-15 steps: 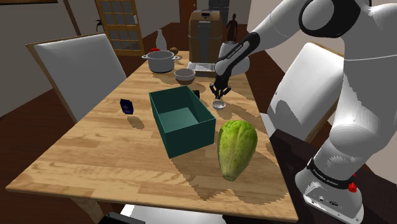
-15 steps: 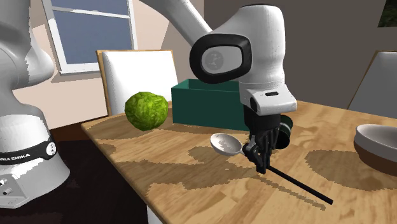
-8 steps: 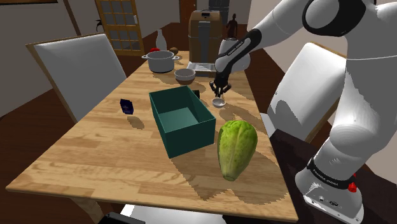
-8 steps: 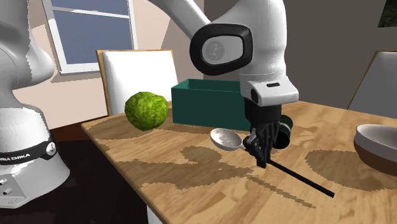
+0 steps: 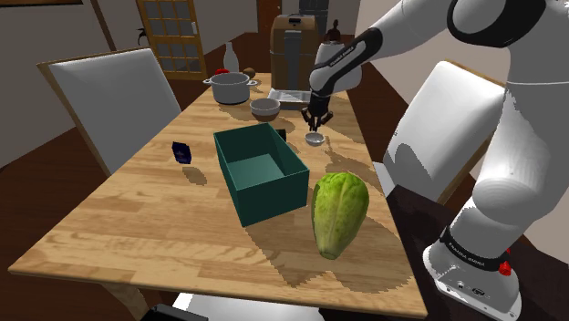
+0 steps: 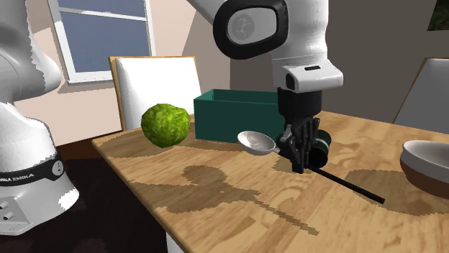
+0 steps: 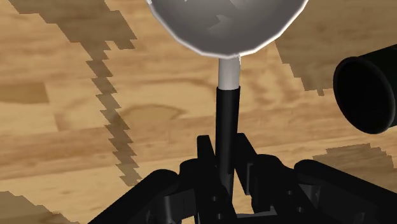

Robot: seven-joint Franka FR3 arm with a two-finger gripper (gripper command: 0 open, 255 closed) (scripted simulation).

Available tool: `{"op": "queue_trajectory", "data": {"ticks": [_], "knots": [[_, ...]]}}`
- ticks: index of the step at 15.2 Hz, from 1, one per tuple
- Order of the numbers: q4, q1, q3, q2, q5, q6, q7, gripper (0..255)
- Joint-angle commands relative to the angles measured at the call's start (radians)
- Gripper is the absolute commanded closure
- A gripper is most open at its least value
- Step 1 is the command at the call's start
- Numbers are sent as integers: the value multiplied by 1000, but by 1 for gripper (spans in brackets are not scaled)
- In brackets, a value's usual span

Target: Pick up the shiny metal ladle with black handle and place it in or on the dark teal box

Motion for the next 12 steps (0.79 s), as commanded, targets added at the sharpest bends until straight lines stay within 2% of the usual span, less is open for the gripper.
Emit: {"op": "queue_trajectory", "data": {"ticks": [1, 12], "knots": [[11, 1, 0, -14, -1, -25, 2, 255], [67, 1, -1, -88, -3, -155, 4, 255]]}}
